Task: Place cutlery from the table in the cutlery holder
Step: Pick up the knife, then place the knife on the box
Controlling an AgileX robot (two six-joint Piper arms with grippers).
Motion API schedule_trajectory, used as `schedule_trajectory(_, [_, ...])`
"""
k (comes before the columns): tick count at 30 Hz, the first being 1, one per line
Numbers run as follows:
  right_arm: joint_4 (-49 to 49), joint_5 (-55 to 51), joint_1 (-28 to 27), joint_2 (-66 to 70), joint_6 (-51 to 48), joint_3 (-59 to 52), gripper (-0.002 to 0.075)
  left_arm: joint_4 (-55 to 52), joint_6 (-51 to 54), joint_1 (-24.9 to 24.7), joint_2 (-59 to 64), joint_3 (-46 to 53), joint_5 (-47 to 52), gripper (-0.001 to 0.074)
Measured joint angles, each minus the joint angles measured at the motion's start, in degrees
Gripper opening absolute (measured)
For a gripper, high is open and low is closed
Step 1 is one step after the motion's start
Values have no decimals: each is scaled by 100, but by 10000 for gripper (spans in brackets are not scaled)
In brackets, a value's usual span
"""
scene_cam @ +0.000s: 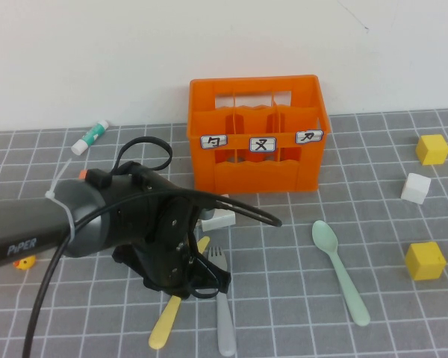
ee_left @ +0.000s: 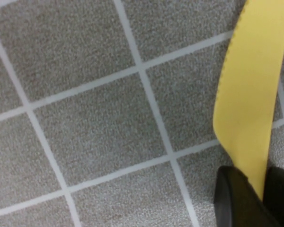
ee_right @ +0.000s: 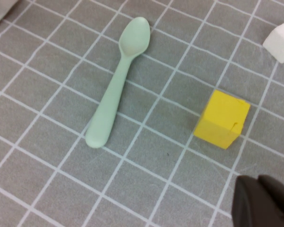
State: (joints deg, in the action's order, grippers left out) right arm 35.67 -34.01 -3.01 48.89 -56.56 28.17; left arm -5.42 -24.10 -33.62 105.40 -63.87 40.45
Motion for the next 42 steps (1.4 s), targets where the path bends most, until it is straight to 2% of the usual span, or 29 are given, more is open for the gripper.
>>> schedule_trajectory(8, [0,0,0,0,0,0,-3,-14,100,0,-143,52,70,91])
schedule_trajectory(19, [0,0,0,0,0,0,-3,-132,138,0,-995,62,154,91])
schedule_trajectory(26, [0,0,0,0,-12,0,-3,-145,138,0,-1708,97,-480,91])
schedule_trajectory(30, [13,0,0,0,-12,0,-3,-159,138,0,-2053,106,-1669,91])
schedule_trajectory(37, [48,24,0,0,-12,0,-3,-250,138,0,-1910,106,-5413,91])
schedule_trajectory(42, [48,24,0,0,-40,0,-3,-288,138,0,-1436,106,-7456,91])
